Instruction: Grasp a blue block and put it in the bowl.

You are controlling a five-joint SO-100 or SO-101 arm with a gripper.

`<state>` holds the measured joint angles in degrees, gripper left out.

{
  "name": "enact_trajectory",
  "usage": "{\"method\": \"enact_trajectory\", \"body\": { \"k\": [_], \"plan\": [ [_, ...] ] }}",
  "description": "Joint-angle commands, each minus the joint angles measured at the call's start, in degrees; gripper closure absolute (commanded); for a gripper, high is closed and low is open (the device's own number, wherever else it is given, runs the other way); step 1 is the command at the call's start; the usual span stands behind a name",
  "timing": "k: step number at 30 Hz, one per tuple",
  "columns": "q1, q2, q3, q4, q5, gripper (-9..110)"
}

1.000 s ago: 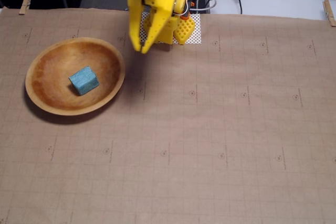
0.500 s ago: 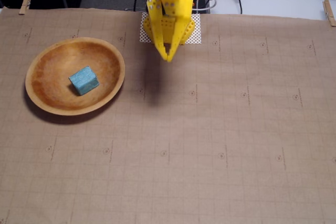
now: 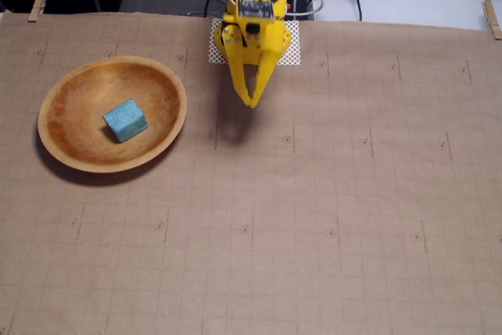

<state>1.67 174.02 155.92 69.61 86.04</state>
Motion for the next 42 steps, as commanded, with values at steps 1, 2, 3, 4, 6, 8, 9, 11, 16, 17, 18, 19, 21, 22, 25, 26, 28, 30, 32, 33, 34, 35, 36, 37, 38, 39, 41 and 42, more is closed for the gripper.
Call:
{"method": "enact_trajectory", "body": {
  "k": [1, 2, 3, 4, 6, 8, 9, 11, 16, 17, 18, 19, 21, 22, 25, 26, 28, 30, 32, 33, 34, 35, 36, 37, 38, 39, 41, 42],
  "plan": [
    [-0.5, 0.4, 0.3, -0.8, 0.4, 104],
    [-0.5, 0.4, 0.9, -0.8, 0.1, 104],
    [-0.5, 0.4, 1.2, -0.8, -0.1, 104],
    [-0.5, 0.4, 1.6, -0.8, -0.3, 104],
    [-0.5, 0.4, 1.8, -0.7, -0.4, 104],
    [-0.5, 0.4, 1.8, -0.7, -0.4, 104],
    [-0.5, 0.4, 1.9, -0.7, -0.4, 104],
    [-0.5, 0.4, 1.9, -0.7, -0.4, 104],
    [-0.6, 0.8, 4.1, -0.7, -0.4, 104],
    [-0.6, 2.4, 5.4, -0.7, -0.4, 105],
    [-0.6, 4.6, 6.2, -0.7, -0.4, 105],
    [-0.6, 6.9, 7.0, -0.5, -0.4, 105],
    [-0.6, 13.2, 9.4, 0.1, -0.5, 105],
    [-0.6, 15.3, 10.6, 0.1, -0.5, 105],
    [-1.8, 20.7, 14.1, 0.1, -0.5, 105],
    [-2.1, 22.1, 14.9, 0.1, -0.5, 105],
    [-2.5, 23.1, 16.9, 0.1, -0.5, 105],
    [-2.1, 22.9, 18.2, 0.1, -0.4, 105],
    [-2.1, 22.9, 19.2, 0.1, -0.4, 105],
    [-2.1, 22.9, 19.7, 0.1, -0.4, 105],
    [-2.1, 22.9, 20.2, 0.1, -0.4, 105],
    [-2.1, 22.9, 20.7, 0.1, -0.4, 105],
    [-2.1, 22.9, 21.6, 0.1, -0.4, 105],
    [-2.0, 22.9, 22.3, 0.1, -0.4, 105],
    [-2.0, 23.0, 23.2, 0.1, -0.4, 105],
    [-2.0, 22.9, 23.2, 0.2, -0.4, 105],
    [-2.0, 22.9, 23.2, 0.2, -0.4, 105],
    [-2.0, 22.9, 23.2, 0.2, -0.5, 105]
  ]
}}
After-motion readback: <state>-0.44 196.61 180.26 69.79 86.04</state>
